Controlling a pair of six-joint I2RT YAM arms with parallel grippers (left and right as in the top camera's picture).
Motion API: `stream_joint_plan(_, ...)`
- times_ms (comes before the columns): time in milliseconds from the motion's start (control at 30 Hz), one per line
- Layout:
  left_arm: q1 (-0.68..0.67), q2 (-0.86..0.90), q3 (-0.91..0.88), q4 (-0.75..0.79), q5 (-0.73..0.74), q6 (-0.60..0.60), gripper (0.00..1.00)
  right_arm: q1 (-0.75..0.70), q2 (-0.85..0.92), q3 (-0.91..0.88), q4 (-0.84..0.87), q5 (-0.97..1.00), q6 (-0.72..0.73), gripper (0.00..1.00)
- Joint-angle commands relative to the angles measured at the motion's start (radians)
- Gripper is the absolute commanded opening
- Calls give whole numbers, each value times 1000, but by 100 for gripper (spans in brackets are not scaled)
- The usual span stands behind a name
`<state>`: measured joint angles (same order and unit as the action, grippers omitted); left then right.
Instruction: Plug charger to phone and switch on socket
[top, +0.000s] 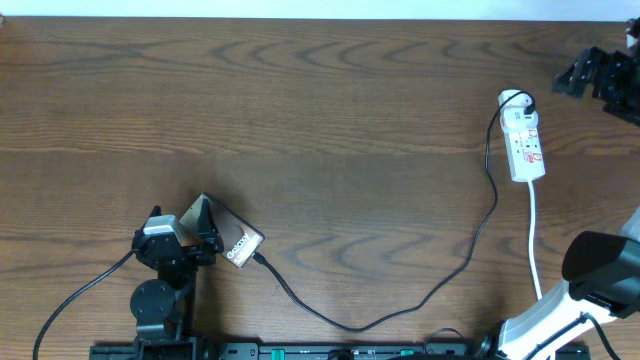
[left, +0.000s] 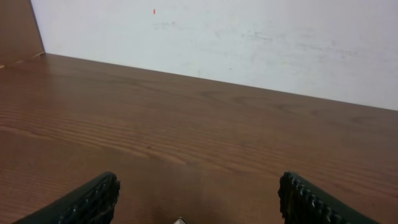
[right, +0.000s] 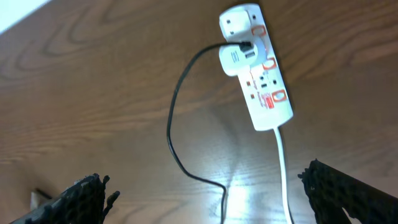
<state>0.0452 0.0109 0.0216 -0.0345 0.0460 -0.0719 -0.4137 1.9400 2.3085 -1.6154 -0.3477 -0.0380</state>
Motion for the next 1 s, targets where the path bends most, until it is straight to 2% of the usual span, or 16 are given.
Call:
stream_joint_plan(0, 7, -7, -18, -38, -32, -4, 83, 8, -40, 5, -8, 35, -19, 99)
stream_joint_plan(100, 7, -7, -18, -38, -32, -4, 82, 15, -82, 5, 10, 47, -30, 99)
stream_joint_plan(233, 7, -7, -18, -38, -32, -4, 83, 46, -140, -18, 115, 51, -31, 99)
stream_joint_plan(433, 7, -7, -18, -38, -32, -4, 83, 143, -274, -176, 304, 50, -30, 99)
stream_joint_plan(533, 7, -7, -18, -38, -32, -4, 83, 212, -369, -352, 476, 50, -30, 99)
stream_joint_plan(667, 7, -7, -18, -38, -32, -4, 83, 306, -533, -669, 753, 50, -30, 99)
stream_joint_plan(733, 7, -7, -18, -38, -32, -4, 82, 348, -625, -855, 917, 50, -30, 99)
stream_joint_plan(767, 7, -7, -18, -38, -32, -4, 82, 376, -713, -1027, 1072, 50, -30, 99)
stream_joint_plan(867, 7, -7, -18, -38, -32, -4, 83, 408, -880, -1336, 1343, 50, -10, 99)
stream_joint_plan(967, 7, -7, -18, -38, -32, -4, 83, 414, -1009, -1564, 1540, 50, 0, 99)
